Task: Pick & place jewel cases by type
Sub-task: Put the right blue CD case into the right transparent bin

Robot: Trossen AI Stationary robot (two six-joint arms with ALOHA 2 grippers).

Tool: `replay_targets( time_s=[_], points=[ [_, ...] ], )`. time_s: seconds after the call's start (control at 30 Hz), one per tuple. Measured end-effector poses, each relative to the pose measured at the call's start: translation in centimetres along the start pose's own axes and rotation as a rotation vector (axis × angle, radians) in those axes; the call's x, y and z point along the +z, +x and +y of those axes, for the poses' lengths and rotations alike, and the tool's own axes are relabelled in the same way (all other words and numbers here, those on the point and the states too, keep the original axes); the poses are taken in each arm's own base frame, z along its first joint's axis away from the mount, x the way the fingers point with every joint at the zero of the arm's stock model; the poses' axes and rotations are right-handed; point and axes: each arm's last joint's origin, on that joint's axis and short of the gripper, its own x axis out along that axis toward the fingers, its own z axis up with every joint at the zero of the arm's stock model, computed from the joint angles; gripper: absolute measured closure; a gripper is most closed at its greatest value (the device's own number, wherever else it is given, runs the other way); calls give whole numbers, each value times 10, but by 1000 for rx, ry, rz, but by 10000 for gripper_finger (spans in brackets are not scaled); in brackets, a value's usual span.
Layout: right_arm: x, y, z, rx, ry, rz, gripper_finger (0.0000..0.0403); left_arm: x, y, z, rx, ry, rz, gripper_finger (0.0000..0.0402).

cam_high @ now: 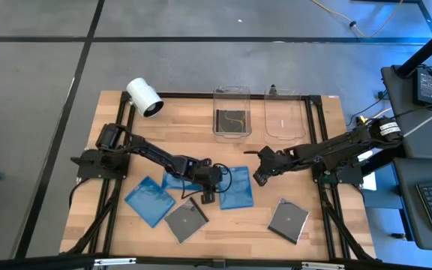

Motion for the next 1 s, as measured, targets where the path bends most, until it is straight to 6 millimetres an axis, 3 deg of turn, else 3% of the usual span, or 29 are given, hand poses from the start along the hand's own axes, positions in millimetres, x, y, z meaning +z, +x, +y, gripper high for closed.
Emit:
replay_targets(
  time_s=[0.13,0.33,0.5,0.7,0.83,1.0],
  points=[
    [0,2,-1,-9,-23,4,273,1,1,2,0,-5,-11,276],
    [5,2,1,19,-197,-35,273,0,0,-1,1,3,-9,290],
    [5,3,2,71,-83,30,273,-1,0,-5,3,-2,-12,295],
    [1,13,0,50,-78,94,270,-2,0,-7,22,3,-22,293],
    [0,16,0,47,-68,107,234,-2,0,-7,22,3,-22,296],
    [0,16,0,34,-53,87,155,-2,0,-7,22,12,-21,297]
  ],
)
